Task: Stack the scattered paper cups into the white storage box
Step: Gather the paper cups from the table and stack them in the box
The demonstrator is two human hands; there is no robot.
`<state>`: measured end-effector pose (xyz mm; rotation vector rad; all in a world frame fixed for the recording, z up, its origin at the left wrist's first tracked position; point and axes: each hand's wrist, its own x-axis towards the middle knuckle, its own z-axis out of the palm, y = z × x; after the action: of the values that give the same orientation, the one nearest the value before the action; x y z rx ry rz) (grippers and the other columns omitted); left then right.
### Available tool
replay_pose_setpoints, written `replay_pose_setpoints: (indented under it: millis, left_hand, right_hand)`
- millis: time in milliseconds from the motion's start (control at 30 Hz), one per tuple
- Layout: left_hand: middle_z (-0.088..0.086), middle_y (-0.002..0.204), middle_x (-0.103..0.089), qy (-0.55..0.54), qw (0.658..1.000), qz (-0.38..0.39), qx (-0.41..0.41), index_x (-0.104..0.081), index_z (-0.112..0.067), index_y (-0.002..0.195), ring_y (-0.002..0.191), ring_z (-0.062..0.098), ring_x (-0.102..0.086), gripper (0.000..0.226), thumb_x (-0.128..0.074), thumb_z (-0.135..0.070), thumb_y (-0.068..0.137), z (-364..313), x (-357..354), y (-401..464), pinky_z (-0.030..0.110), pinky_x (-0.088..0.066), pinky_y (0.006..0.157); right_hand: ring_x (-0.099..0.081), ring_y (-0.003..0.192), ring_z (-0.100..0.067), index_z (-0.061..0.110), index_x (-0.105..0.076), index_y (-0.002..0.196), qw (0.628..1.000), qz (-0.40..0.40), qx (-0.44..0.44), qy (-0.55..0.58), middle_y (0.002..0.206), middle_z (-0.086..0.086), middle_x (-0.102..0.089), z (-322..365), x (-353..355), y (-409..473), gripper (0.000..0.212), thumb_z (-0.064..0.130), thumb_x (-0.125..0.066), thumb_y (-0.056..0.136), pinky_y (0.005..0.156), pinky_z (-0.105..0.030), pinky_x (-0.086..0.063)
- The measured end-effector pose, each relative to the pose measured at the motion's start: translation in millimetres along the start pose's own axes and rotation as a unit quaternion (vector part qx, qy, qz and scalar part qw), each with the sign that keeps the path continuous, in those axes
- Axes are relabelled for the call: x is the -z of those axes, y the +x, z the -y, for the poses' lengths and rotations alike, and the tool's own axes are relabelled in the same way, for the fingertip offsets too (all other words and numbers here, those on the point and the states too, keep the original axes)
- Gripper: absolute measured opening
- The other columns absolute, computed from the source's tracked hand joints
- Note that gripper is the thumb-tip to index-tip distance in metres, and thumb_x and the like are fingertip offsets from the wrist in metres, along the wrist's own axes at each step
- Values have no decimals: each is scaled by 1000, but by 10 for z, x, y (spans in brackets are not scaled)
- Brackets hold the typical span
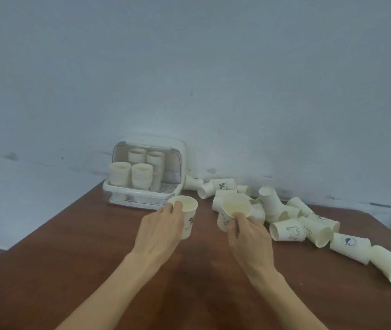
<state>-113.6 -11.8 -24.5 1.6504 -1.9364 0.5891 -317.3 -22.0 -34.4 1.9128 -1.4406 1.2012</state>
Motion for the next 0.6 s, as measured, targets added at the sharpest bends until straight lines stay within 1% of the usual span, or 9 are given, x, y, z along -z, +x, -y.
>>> replay_pose_setpoints:
  millis: [67, 167, 267, 367, 467, 500, 600]
  left_hand:
    - [-2, 78, -61, -3, 1000, -4, 15, -52, -17, 92, 64, 22, -63, 11, -61, -22, 88, 162, 32, -17, 35, -45, 43]
    - [-2, 80, -60, -10, 999, -12, 34, -50, -18, 94, 67, 22, -63, 8, -57, -22, 91, 332, 66, -56, 35, -44, 46]
    - [-2, 79, -61, -14, 998, -21, 50, -51, -18, 91, 64, 21, -63, 9, -59, -22, 89, 472, 65, -91, 33, -41, 44]
    - [-4, 76, -61, -13, 998, -26, 62, -51, -19, 88, 61, 19, -63, 13, -63, -22, 87, 628, 20, -87, 32, -39, 41]
    - [-5, 71, -60, -7, 997, -30, 67, -50, -19, 84, 55, 18, -61, 18, -68, -21, 82, 772, -15, -37, 31, -35, 37]
    - [-4, 71, -60, -10, 997, -33, 68, -50, -18, 83, 55, 19, -61, 18, -68, -20, 82, 817, -22, -18, 30, -34, 37]
    - [-3, 71, -61, -22, 997, -40, 68, -51, -17, 85, 54, 20, -61, 14, -64, -21, 86, 962, -32, 55, 31, -39, 36]
  right_hand:
    - [-54, 57, -21, 11, -65, 81, 1000, 14, 10, 0, 60, -1, -58, 154, -47, 68, 24, 22, -44, 86, 50, -26, -39]
    - [-54, 57, -22, 12, -63, 81, 999, 30, 26, 11, 60, -2, -58, 329, -131, 154, 20, 21, -46, 87, 49, -28, -39]
    - [-53, 56, -23, 10, -64, 82, 998, 24, 50, 19, 58, -3, -57, 464, -206, 209, 26, 23, -42, 87, 49, -29, -40]
    - [-52, 57, -23, 11, -65, 83, 997, 19, 70, 18, 56, -2, -56, 593, -264, 264, 26, 23, -43, 86, 50, -29, -40]
    - [-51, 59, -23, 13, -66, 81, 996, 17, 86, 4, 54, 1, -56, 683, -337, 341, 25, 23, -43, 86, 55, -31, -40]
    - [-51, 59, -23, 14, -67, 81, 996, 17, 90, -6, 54, 2, -56, 710, -364, 368, 26, 24, -43, 87, 57, -32, -37]
    - [-51, 60, -22, 16, -69, 83, 995, 20, 91, -34, 53, 3, -56, 791, -431, 451, 27, 26, -44, 86, 59, -28, -18]
